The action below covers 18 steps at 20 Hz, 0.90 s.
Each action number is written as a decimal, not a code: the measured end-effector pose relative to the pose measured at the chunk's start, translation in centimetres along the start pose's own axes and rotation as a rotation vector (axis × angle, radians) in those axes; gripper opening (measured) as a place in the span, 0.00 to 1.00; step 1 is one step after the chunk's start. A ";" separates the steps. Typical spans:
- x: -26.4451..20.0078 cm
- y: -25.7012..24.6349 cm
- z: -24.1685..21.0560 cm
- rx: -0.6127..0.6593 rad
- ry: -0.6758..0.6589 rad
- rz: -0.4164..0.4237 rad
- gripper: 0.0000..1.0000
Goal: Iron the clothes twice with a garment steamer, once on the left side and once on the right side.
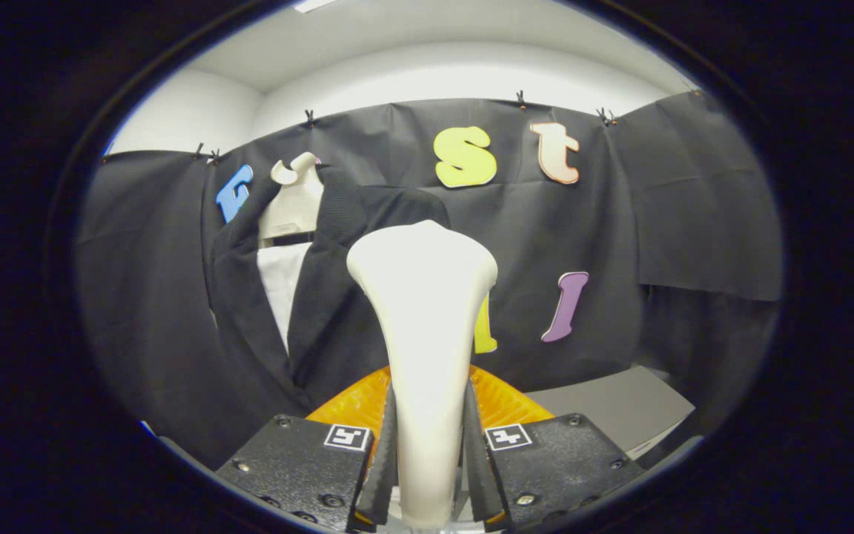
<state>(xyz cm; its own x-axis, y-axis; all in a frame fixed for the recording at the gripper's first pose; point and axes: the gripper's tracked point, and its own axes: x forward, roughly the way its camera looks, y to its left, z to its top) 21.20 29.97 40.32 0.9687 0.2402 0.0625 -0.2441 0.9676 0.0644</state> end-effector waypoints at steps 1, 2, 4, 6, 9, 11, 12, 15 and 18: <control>0.5 0.9 0.4 -0.013 -0.004 -0.011 0.43; 1.0 1.5 0.6 -0.025 -0.004 -0.019 0.43; 1.8 2.9 0.6 -0.034 0.005 -0.024 0.43; 2.2 3.5 0.8 -0.048 0.003 -0.037 0.43; 3.1 4.2 0.4 -0.063 0.017 -0.050 0.43; 3.9 4.4 -0.3 -0.074 0.039 -0.054 0.43; 4.2 4.4 -0.7 -0.076 0.047 -0.056 0.43; 4.9 4.6 -2.7 -0.072 0.084 -0.047 0.43; 5.1 4.6 -5.2 -0.071 0.118 -0.041 0.43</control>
<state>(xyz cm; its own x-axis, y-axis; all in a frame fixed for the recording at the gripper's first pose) 25.30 36.03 35.76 0.9775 0.2033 -0.0570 -0.2040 0.9790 -0.0063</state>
